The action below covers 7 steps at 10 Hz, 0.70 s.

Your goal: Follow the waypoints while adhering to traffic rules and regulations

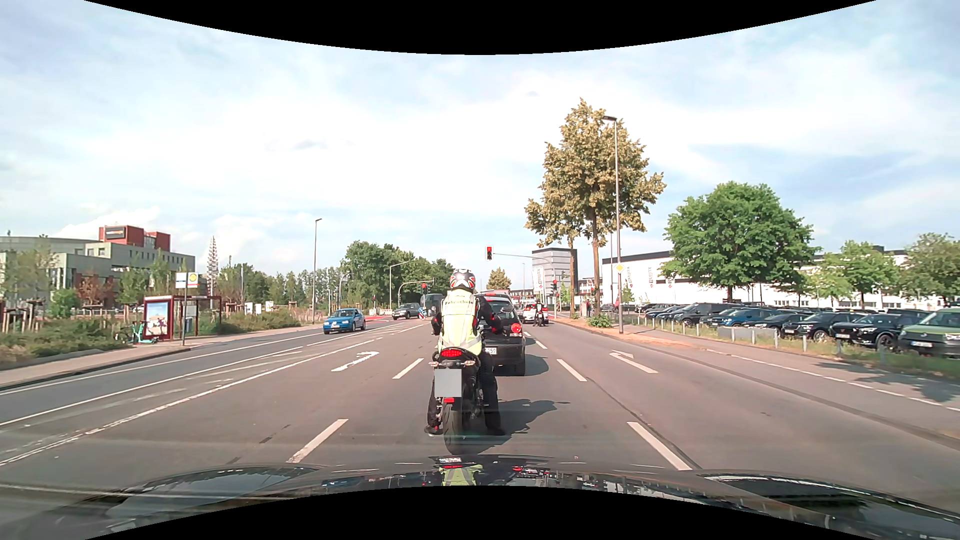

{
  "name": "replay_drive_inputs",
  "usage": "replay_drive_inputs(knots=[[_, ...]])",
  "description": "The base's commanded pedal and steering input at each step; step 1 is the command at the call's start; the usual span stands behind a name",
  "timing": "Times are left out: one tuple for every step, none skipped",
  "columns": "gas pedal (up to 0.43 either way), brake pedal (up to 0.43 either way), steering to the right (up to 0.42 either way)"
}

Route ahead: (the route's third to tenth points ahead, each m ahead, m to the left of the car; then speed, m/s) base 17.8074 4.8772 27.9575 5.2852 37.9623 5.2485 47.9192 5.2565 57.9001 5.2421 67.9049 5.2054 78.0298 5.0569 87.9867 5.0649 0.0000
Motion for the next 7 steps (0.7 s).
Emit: replay_drive_inputs(knots=[[0.000, 0.000, -0.006], [0.000, 0.000, -0.006], [0.000, 0.000, -0.006], [0.000, 0.000, -0.006], [0.000, 0.000, -0.006], [0.000, 0.000, -0.006], [0.000, 0.000, -0.006]])
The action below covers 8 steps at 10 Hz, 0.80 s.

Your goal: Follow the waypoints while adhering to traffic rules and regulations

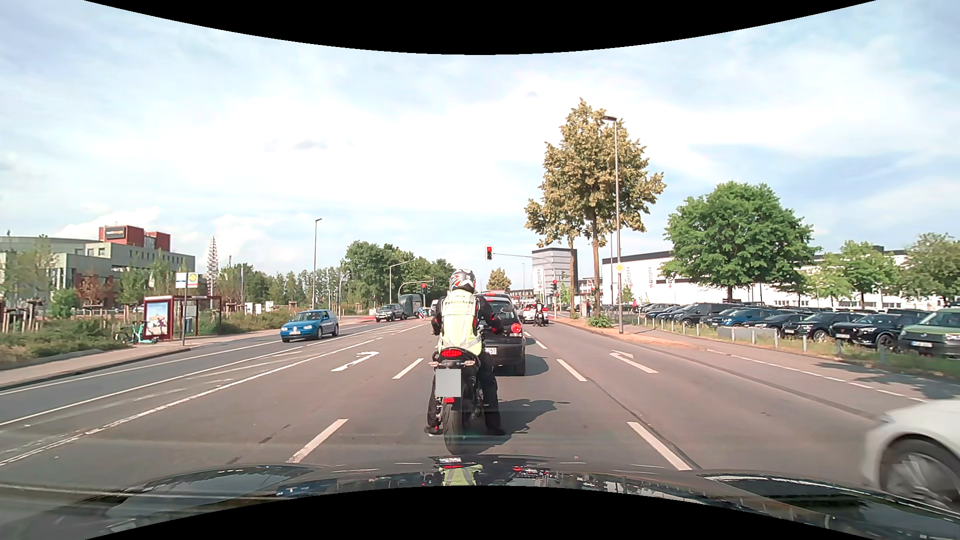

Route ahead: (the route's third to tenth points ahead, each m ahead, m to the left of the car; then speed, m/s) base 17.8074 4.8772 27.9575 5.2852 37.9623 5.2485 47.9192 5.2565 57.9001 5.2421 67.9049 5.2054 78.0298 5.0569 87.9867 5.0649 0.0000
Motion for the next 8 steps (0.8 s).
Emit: replay_drive_inputs(knots=[[0.000, 0.000, -0.006], [0.000, 0.000, -0.006], [0.000, 0.000, -0.006], [0.000, 0.000, -0.006], [0.000, 0.000, -0.006], [0.000, 0.000, -0.006], [0.000, 0.000, -0.006], [0.000, 0.000, -0.006]])
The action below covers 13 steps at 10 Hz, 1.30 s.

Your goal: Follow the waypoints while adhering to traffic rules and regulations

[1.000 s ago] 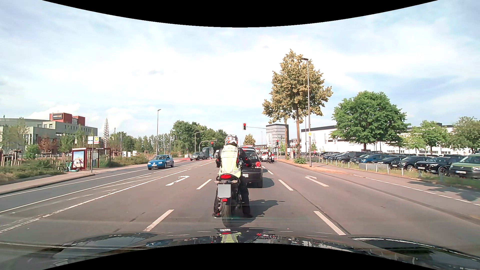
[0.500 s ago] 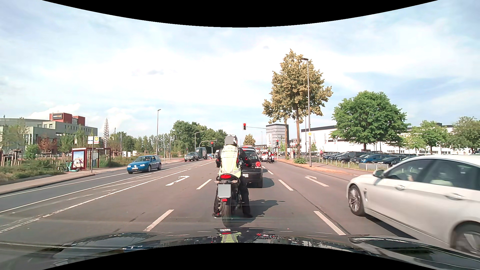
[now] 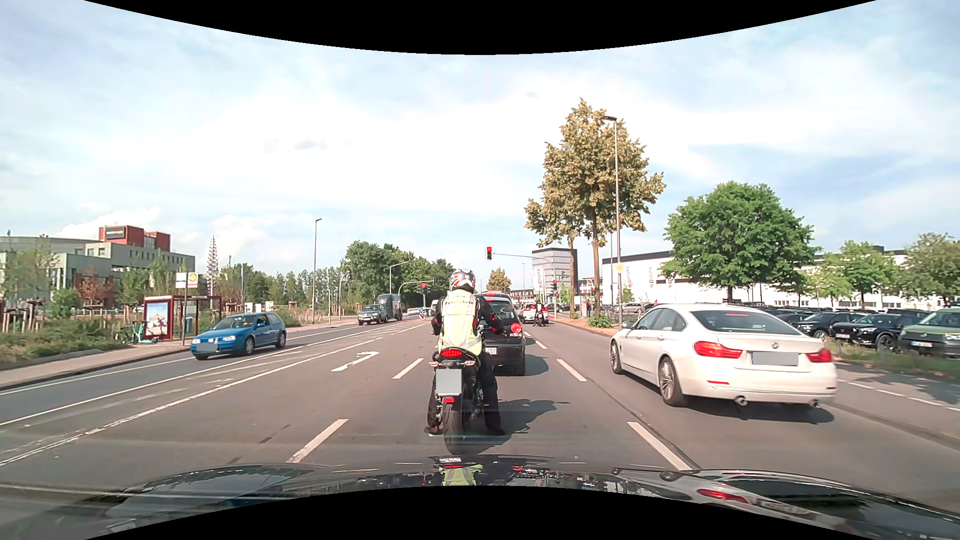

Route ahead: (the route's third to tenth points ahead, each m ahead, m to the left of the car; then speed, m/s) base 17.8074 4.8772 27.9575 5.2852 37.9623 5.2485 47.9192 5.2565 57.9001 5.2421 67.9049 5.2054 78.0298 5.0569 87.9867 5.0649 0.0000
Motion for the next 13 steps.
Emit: replay_drive_inputs(knots=[[0.000, 0.000, -0.006], [0.000, 0.000, -0.006], [0.000, 0.000, -0.006], [0.000, 0.000, -0.006], [0.000, 0.000, -0.006], [0.000, 0.000, -0.006], [0.000, 0.000, -0.006], [0.000, 0.000, -0.006], [0.000, 0.000, -0.006], [0.000, 0.000, -0.006], [0.000, 0.000, -0.006], [0.000, 0.000, -0.006], [0.000, 0.000, -0.006]])
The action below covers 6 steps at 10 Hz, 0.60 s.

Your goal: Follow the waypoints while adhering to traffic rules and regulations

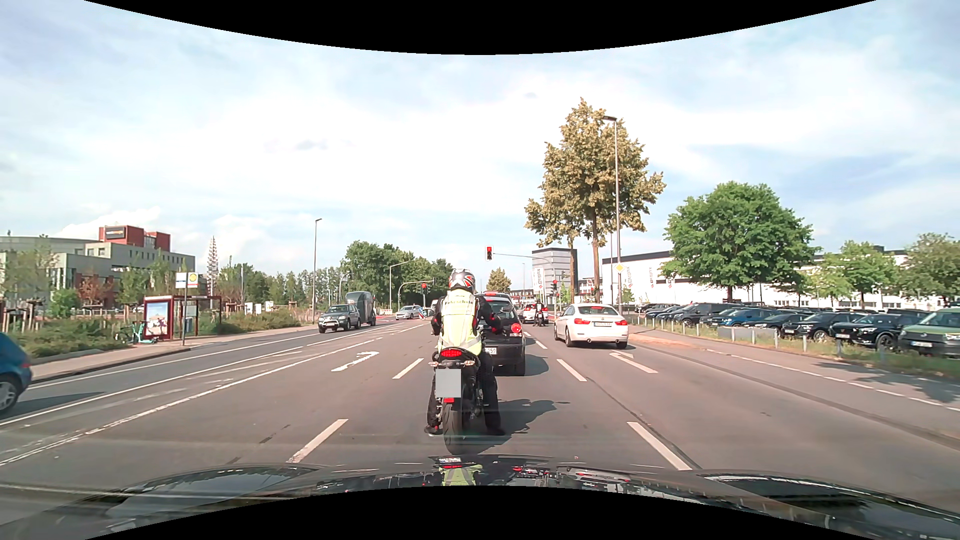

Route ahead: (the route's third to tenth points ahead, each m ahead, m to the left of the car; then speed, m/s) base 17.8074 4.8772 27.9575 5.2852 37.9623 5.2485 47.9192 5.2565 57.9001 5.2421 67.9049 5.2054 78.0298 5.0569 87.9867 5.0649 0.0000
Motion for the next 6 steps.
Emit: replay_drive_inputs(knots=[[0.000, 0.000, -0.006], [0.000, 0.000, -0.006], [0.000, 0.000, -0.006], [0.000, 0.000, -0.006], [0.000, 0.000, -0.006], [0.000, 0.000, -0.006]])
